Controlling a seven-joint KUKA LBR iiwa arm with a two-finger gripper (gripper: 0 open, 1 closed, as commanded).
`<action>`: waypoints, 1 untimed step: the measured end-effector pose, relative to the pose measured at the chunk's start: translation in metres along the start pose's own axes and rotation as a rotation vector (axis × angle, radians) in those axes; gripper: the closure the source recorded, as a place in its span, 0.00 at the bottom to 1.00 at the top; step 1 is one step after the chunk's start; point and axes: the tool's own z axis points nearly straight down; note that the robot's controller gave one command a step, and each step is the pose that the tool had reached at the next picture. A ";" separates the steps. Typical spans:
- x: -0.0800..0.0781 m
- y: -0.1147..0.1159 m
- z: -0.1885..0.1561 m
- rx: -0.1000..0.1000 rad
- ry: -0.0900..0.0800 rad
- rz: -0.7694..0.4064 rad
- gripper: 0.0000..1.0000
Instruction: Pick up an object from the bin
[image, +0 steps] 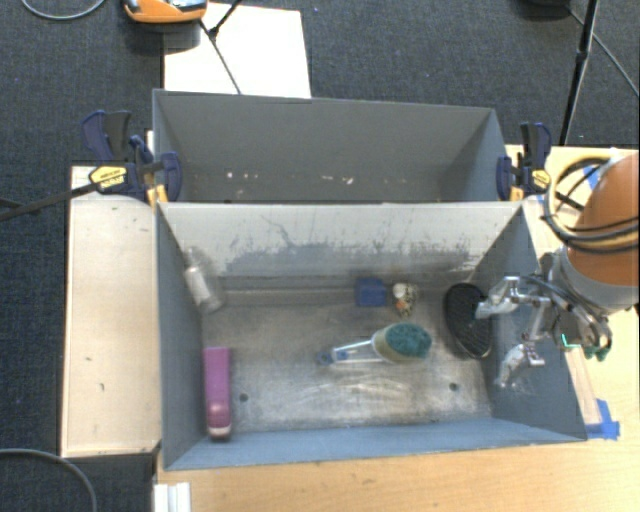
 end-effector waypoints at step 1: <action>-0.024 0.034 0.098 -0.001 -0.003 -0.239 0.00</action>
Offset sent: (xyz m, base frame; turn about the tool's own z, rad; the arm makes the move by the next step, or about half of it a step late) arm 0.0243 0.0330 -0.0959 -0.2385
